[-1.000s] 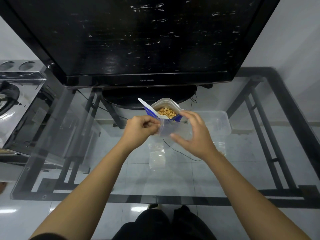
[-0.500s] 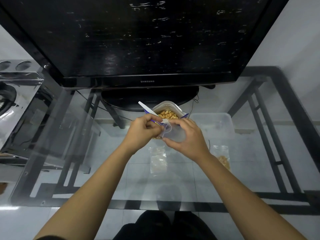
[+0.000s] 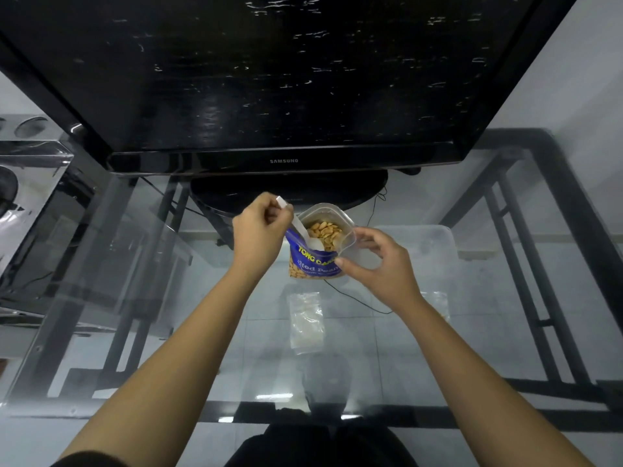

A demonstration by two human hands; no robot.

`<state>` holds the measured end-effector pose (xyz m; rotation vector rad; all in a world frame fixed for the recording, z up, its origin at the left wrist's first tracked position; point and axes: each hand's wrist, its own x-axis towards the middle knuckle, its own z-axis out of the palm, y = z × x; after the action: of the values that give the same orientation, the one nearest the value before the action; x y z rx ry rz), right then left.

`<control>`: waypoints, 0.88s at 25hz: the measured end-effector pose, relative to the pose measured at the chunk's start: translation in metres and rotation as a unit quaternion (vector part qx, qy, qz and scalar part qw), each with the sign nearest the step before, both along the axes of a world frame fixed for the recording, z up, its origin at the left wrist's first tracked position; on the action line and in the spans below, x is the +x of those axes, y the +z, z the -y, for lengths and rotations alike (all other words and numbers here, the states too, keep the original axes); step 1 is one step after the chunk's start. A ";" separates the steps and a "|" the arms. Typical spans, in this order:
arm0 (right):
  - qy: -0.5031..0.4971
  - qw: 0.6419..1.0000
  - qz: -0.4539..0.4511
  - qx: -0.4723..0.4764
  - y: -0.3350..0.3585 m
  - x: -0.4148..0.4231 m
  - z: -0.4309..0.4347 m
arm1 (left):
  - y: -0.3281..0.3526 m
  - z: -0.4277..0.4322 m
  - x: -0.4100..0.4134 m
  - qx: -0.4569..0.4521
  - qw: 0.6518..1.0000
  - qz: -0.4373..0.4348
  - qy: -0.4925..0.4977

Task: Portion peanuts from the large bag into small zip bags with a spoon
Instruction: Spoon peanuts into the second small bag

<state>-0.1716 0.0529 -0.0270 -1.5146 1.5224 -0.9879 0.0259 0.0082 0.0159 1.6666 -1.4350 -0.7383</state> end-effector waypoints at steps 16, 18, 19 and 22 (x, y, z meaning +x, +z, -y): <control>0.015 0.999 0.017 0.022 0.008 -0.012 0.001 | -0.019 0.010 -0.006 0.198 0.938 -0.271 0.081; -0.011 1.000 0.019 0.005 0.010 -0.015 0.003 | -0.020 0.013 0.000 0.202 0.927 -0.301 0.094; -0.018 1.000 0.012 0.001 0.012 -0.017 0.003 | -0.020 0.015 0.002 0.201 0.921 -0.317 0.102; -0.018 0.999 -0.033 -0.007 0.015 -0.021 0.006 | -0.023 0.018 0.011 0.198 0.911 -0.344 0.115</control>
<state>-0.1925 0.0467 -0.0117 -1.5491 1.5972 -0.9792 0.0369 -0.0099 -0.0076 1.5846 -0.6033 -1.3732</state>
